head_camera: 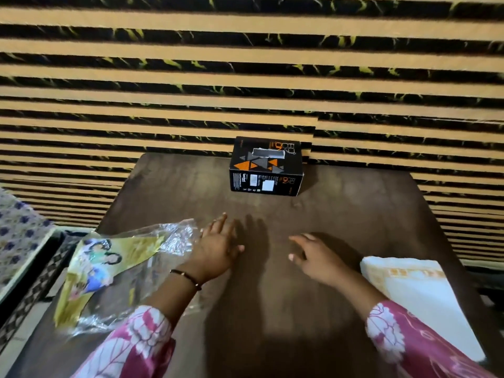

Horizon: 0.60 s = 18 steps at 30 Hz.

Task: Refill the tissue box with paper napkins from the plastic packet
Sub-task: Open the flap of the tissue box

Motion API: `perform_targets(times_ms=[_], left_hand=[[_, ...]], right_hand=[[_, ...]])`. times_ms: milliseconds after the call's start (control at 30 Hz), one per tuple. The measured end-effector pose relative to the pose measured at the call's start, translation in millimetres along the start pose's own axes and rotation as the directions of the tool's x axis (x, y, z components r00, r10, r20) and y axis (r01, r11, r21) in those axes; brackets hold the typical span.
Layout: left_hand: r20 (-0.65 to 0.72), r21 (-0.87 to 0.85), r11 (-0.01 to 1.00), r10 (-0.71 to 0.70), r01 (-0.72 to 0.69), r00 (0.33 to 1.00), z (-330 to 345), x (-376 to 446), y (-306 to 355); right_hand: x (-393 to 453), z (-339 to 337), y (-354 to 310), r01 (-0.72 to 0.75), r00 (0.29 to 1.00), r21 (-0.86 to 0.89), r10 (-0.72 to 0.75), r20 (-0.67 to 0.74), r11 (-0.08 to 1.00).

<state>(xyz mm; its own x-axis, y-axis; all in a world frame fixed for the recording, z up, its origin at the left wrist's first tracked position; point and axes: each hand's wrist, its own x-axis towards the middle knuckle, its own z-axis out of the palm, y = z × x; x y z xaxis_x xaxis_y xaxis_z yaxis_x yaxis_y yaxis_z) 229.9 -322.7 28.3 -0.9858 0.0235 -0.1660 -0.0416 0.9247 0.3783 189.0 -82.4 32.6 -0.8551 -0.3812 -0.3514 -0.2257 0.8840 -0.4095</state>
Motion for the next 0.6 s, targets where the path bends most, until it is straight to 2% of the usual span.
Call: perform_targets(times_ms=[167,267,367,433,600], left_hand=[[-0.110,-0.109,0.992,-0.080,0.068,0.991,-21,71,21],[-0.145,-0.214,0.962,-0.201,0.168,0.969,-31,109,23],[-0.086,-0.251,0.937,-0.273,0.244,0.958,-31,138,18],[-0.067,-0.275,0.933,-0.261,0.233,0.963,-29,147,14],[-0.123,-0.348,0.924,-0.213,0.158,0.969,-14,134,7]], right_hand=[[52,-44,3,-0.052,0.978,0.043,0.060,-0.201,0.998],[82,-67,-2,-0.085,0.946,0.131,0.122,-0.302,0.988],[106,-78,-8,-0.116,0.929,0.190,0.174,-0.327,0.975],[117,-79,-10,-0.125,0.926,0.235,0.198,-0.321,0.964],[116,-66,-10,-0.138,0.916,0.225,0.211,-0.342,0.965]])
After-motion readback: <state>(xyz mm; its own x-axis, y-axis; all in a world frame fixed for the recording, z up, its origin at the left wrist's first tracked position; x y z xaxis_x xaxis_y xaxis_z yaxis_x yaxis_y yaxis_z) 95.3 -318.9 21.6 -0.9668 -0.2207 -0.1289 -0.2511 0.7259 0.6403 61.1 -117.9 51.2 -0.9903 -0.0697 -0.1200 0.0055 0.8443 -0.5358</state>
